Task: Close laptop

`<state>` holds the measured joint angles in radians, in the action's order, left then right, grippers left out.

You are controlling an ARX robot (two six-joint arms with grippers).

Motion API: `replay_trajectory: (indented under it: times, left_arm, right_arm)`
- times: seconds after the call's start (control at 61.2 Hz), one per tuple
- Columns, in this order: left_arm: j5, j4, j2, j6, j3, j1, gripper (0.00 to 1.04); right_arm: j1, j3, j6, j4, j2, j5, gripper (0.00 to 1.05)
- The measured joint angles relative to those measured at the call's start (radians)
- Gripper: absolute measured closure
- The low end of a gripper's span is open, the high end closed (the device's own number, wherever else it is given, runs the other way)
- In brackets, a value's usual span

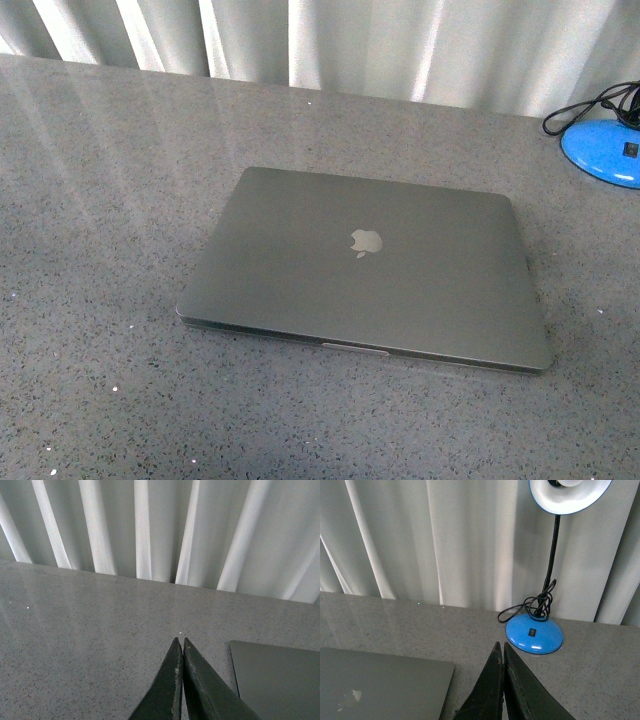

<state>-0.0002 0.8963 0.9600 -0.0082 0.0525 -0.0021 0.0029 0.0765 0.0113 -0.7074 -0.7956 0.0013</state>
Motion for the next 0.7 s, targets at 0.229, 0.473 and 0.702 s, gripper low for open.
replay_trajectory:
  times: [0.229,0.473,0.702]
  left_arm:
    - [0.0,-0.149,-0.182,0.0,-0.032,0.0,1.01]
    - [0.0,-0.322,-0.375,0.0,-0.034,0.0,1.01]
    - [0.0,-0.474,-0.539,0.0,-0.034,0.0,1.01]
  right_arm:
    - [0.0,-0.053,0.0,0.027,0.088,0.0,1.04]
    - [0.0,-0.055,0.0,0.191,0.272,0.0,1.04]
    - [0.0,-0.055,-0.001,0.33,0.42,0.0,1.04]
